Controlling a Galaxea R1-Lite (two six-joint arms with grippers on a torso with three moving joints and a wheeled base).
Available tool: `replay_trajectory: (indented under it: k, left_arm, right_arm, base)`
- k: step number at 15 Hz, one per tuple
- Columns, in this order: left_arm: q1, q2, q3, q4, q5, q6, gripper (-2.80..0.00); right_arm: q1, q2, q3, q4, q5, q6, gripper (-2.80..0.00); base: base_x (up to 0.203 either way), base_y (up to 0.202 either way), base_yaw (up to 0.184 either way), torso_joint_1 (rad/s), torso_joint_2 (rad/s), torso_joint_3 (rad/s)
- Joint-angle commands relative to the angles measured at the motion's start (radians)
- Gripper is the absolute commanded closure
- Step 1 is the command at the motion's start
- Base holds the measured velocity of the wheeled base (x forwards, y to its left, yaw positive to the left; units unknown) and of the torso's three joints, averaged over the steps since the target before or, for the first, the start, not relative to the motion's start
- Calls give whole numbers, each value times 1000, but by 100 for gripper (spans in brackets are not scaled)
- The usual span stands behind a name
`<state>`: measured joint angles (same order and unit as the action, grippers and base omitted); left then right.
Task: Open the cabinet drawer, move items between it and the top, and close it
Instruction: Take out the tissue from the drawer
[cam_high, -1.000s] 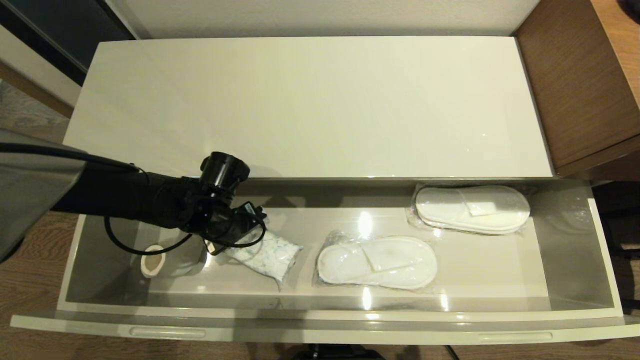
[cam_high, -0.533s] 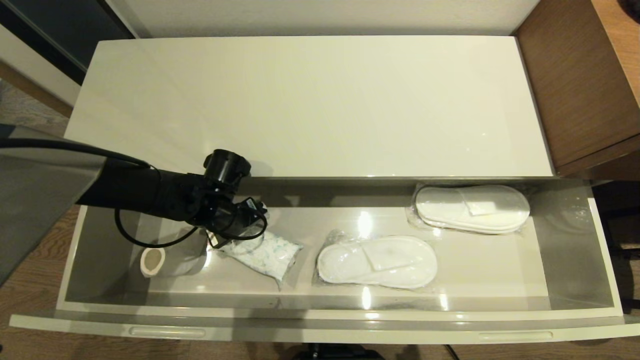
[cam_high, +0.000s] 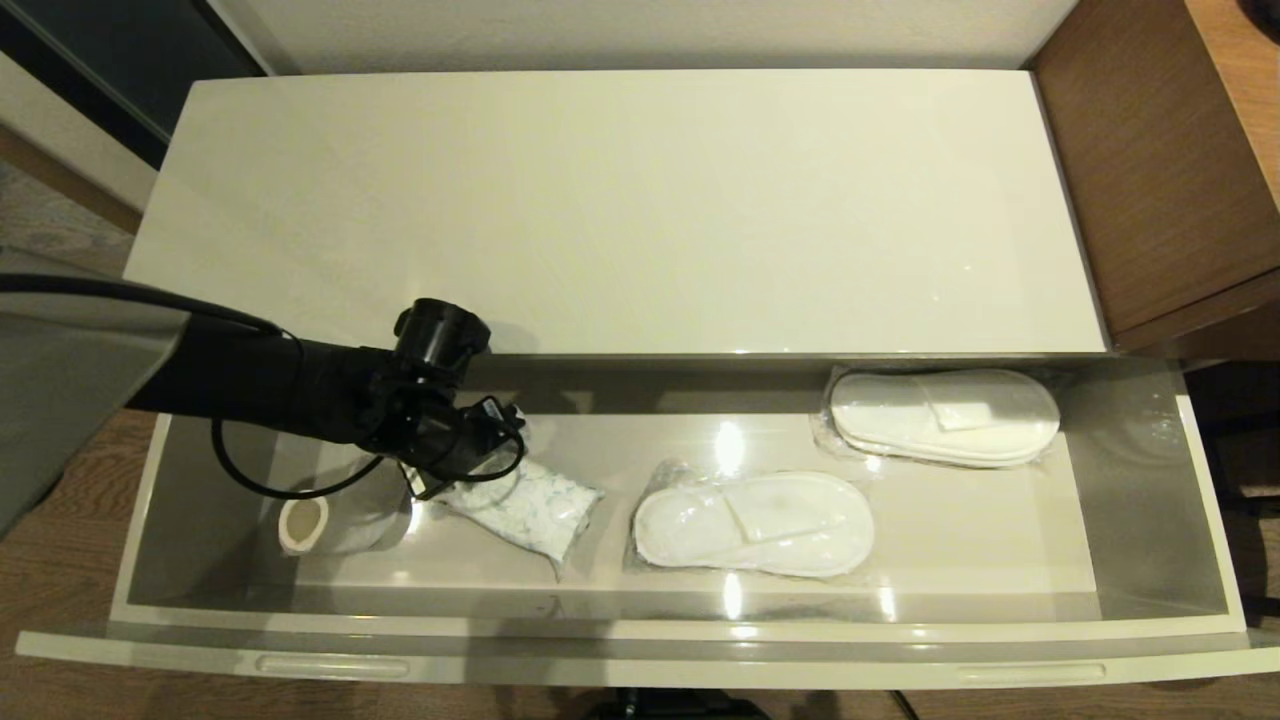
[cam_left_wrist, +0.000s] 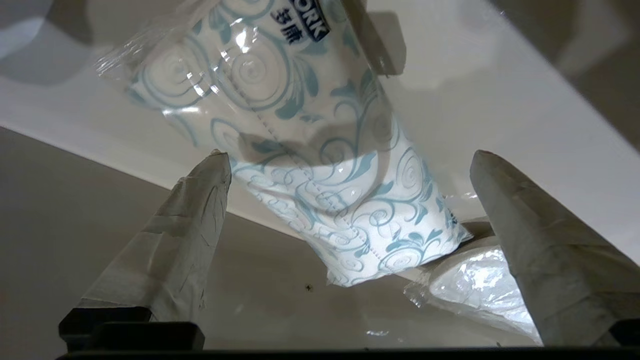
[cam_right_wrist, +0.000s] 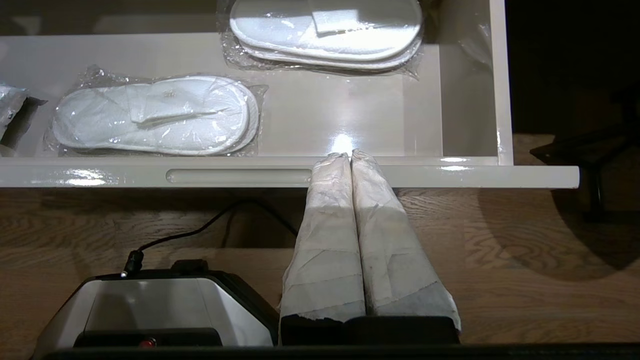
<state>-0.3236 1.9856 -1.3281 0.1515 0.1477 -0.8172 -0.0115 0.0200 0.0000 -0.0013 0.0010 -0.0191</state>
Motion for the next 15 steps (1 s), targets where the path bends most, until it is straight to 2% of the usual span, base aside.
replay_trajectory:
  k: [1, 5, 8, 11, 13, 15]
  left_arm:
    - [-3, -60, 38, 0, 1, -5, -280]
    - [-12, -131, 118, 1, -8, -2, -280]
    - [-27, -223, 232, 0, -30, -2, -280]
    - [-30, -235, 248, 1, -41, 0, -280]
    - [-38, -297, 343, 3, -63, 6, -280]
    - [-44, -329, 382, 4, -88, 13, -280]
  right_arm:
    - [1, 1, 2, 0, 1, -1, 0]
    - [-1, 1, 2, 0, 1, 1, 0]
    - [-1, 1, 2, 0, 1, -1, 0]
    - [-1, 1, 2, 0, 1, 1, 0]
    - [-1, 1, 2, 0, 1, -1, 0]
    - [1, 1, 2, 0, 1, 1, 0]
  base:
    - [0, 0, 0, 0, 0, 0]
    - [0, 0, 0, 0, 0, 0]
    - [0, 0, 0, 0, 0, 0]
    - [0, 0, 0, 0, 0, 0]
    - [0, 0, 0, 0, 0, 0]
    - [0, 0, 0, 0, 0, 0]
